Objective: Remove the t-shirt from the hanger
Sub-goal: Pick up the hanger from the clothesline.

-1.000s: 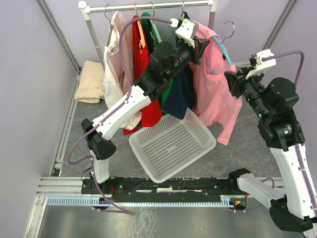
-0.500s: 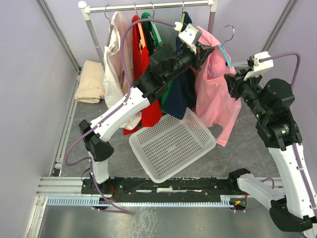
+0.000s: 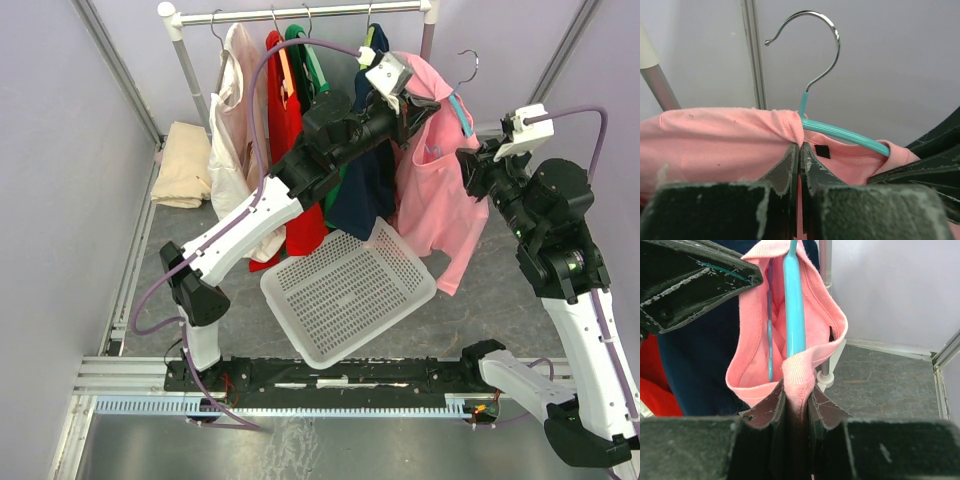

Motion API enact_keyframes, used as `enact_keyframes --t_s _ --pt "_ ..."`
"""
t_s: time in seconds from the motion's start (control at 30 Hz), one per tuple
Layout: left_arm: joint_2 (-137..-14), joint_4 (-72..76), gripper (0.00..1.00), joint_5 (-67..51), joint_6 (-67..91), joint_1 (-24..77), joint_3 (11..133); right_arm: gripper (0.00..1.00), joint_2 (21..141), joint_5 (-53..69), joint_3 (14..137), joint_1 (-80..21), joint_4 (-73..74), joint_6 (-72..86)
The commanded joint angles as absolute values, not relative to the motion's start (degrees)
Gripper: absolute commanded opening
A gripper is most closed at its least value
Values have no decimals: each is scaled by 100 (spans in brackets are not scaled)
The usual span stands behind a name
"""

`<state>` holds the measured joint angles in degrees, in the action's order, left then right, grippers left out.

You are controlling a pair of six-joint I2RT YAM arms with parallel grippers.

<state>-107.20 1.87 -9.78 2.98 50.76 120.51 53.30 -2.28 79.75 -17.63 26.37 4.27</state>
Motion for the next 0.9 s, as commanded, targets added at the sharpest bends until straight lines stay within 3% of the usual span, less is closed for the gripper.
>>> enact_keyframes --t_s 0.0,0.4,0.6,0.67,0.73,0.87 --pt "-10448 357 3 -1485 519 5149 12143 1 5307 -455 8254 -1785 2261 433" --pt "-10517 -5 3 -2290 847 5171 12580 1 5243 -533 8227 -1784 2244 365" --pt "-10426 -184 5 -2118 782 5220 12552 1 5239 -524 8209 -1785 2215 377" --pt "-10392 -276 24 -1774 717 5218 12551 1 5215 -496 8209 -1784 2206 387" --pt "-10352 -311 50 -1417 670 5216 12516 1 5195 -472 8209 -1784 2206 394" --pt "-10293 -261 69 -1102 607 5214 12420 1 5149 -473 8209 -1784 2232 357"
